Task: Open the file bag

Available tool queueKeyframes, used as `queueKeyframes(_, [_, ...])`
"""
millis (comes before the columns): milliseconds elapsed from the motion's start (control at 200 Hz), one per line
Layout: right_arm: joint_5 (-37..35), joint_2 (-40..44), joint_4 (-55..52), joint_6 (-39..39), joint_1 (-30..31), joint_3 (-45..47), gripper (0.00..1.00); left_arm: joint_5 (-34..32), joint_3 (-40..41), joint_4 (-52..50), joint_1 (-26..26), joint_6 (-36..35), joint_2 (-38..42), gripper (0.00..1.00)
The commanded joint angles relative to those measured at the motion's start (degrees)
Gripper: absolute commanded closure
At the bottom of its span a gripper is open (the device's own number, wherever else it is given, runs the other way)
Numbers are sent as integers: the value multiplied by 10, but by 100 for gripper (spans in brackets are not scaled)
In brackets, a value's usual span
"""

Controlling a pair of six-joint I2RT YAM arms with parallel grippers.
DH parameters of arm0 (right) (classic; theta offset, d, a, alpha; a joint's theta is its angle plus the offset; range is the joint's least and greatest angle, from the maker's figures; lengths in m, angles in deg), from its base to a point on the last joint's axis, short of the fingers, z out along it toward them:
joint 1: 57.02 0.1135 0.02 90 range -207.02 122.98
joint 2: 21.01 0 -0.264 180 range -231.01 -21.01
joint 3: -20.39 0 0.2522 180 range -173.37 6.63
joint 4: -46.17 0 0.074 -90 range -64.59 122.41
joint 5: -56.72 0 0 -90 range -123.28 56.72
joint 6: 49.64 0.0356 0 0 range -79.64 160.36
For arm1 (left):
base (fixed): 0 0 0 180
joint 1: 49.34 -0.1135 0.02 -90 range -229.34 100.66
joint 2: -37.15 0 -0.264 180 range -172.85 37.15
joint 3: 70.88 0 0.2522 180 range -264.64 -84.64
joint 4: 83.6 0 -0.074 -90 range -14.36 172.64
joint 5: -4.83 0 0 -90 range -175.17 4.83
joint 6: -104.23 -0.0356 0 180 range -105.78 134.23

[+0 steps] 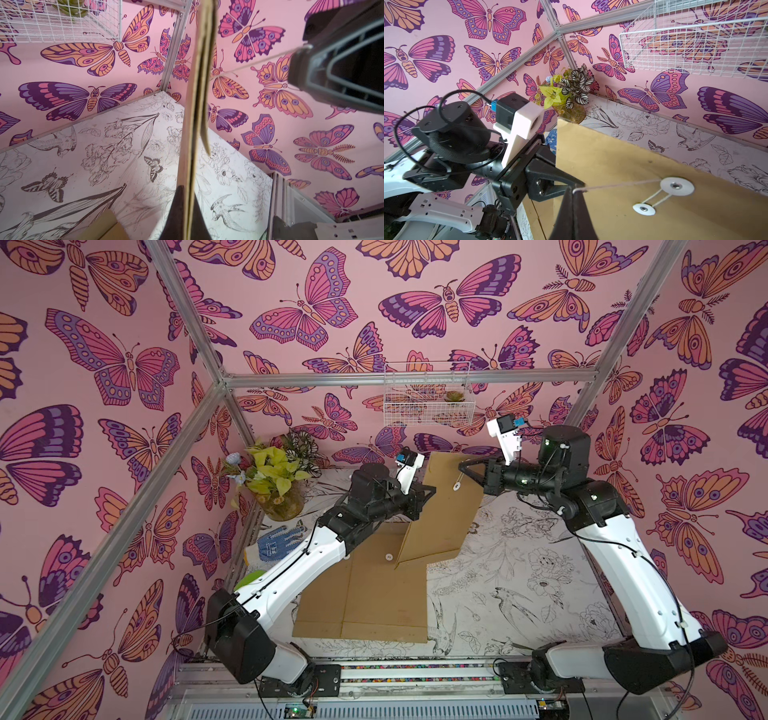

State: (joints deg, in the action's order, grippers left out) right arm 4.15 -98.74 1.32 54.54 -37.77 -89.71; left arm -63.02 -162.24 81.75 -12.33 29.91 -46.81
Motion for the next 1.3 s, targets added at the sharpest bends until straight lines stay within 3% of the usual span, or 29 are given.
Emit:
queueKeyframes(0, [38, 2, 18, 19, 4, 10, 100, 31, 20, 107, -12, 61, 8, 100])
queueKeyframes(396, [69, -13, 93, 85, 6, 53, 100, 65, 65, 288, -25, 161, -6, 100])
queueKeyframes(801, [2, 8, 93, 99, 6, 103, 100, 86, 68, 328, -34, 182, -6, 100])
queueKeyframes(1297, [-2, 42, 99, 98, 6, 143, 100, 85, 87, 337, -51, 192, 10, 100])
